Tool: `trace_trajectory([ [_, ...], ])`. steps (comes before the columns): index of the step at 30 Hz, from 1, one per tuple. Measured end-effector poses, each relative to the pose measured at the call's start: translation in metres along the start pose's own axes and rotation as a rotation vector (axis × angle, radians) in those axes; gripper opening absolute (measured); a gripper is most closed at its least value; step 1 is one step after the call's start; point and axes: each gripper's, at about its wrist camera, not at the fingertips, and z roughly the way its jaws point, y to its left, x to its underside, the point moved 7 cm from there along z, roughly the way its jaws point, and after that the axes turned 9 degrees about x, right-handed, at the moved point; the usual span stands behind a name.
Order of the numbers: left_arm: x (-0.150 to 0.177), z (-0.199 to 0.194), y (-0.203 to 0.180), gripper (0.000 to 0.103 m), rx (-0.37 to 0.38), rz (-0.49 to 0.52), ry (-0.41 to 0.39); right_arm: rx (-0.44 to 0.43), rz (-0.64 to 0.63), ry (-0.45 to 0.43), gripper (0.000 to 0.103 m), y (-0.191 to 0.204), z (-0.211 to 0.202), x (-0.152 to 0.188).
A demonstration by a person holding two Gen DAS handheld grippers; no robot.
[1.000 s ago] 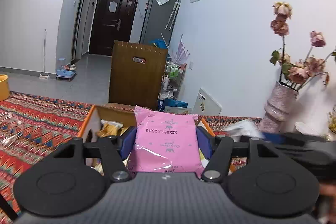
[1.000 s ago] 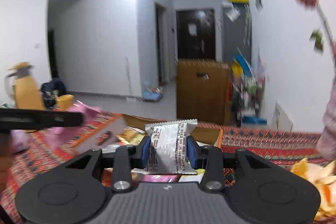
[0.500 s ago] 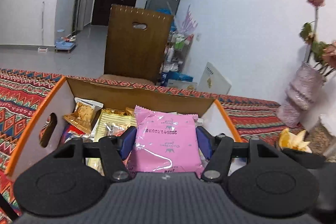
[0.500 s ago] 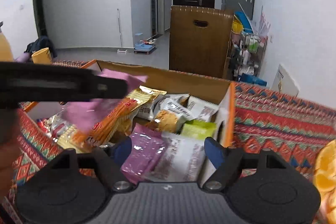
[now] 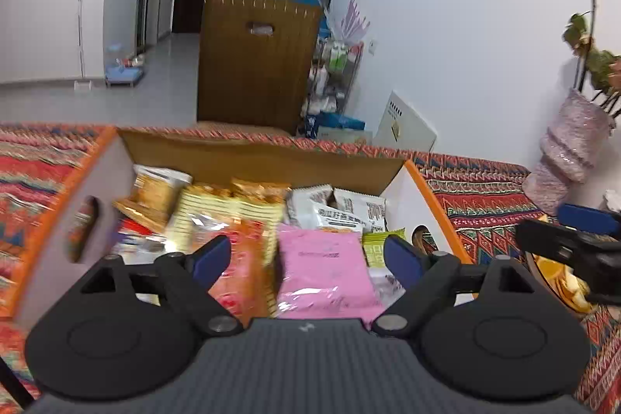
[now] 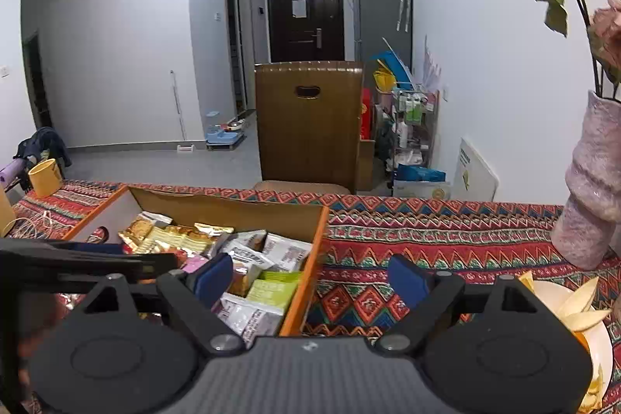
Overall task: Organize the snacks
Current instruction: 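Withdraw both tools from the box toward the last two packets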
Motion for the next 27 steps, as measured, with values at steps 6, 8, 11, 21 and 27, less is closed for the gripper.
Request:
trace_trajectory([
  [6, 0.002, -0.106, -0.003, 0.100, -0.029, 0.147, -0.138, -0.027, -0.055, -0.069, 0.087, 0.028, -0.028, -0.007],
  [8, 0.005, -0.139, -0.005, 0.101, -0.044, 0.184, -0.180, -0.050, -0.063, -0.106, 0.087, 0.038, -0.041, -0.012],
  [11, 0.015, -0.187, -0.004, 0.103, -0.051, 0.201, -0.229, -0.097, -0.027, -0.168, 0.087, 0.051, -0.072, -0.014],
  [21, 0.105, -0.273, -0.004, 0.103, -0.046, 0.239, -0.286, -0.095, -0.151, -0.230, 0.100, 0.066, -0.199, 0.066],
  [27, 0.178, -0.281, 0.009, 0.103, -0.021, 0.128, -0.214, -0.047, -0.141, -0.121, 0.100, 0.074, -0.239, 0.172],
])
